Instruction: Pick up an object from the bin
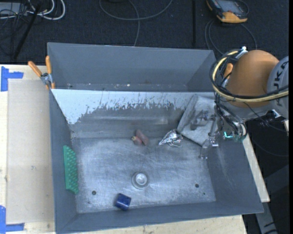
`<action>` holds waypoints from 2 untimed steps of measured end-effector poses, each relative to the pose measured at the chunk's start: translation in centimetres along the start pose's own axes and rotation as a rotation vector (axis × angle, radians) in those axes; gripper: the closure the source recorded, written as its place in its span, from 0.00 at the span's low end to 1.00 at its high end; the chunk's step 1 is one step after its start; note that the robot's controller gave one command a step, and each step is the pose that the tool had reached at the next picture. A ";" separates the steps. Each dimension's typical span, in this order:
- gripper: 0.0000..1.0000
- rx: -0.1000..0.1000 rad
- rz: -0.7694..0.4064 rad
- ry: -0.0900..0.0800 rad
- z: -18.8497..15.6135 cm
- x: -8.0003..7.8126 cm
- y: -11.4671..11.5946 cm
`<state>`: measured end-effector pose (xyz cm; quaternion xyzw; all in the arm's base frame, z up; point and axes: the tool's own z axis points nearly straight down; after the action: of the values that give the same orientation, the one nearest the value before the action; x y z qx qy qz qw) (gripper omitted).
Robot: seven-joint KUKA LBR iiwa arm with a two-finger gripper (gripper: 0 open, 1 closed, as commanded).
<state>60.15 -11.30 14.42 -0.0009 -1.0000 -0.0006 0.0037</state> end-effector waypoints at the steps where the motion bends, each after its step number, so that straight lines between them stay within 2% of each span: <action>1: 0.00 -0.019 0.111 0.055 7.4 -0.9 0.5; 2: 0.00 -0.001 0.232 0.005 6.8 -0.9 3.6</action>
Offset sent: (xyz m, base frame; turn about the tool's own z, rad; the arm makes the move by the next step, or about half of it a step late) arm 0.0178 -0.0042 -0.0707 0.1220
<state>61.01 -7.68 7.64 -0.1165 -0.9932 -0.0005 0.0063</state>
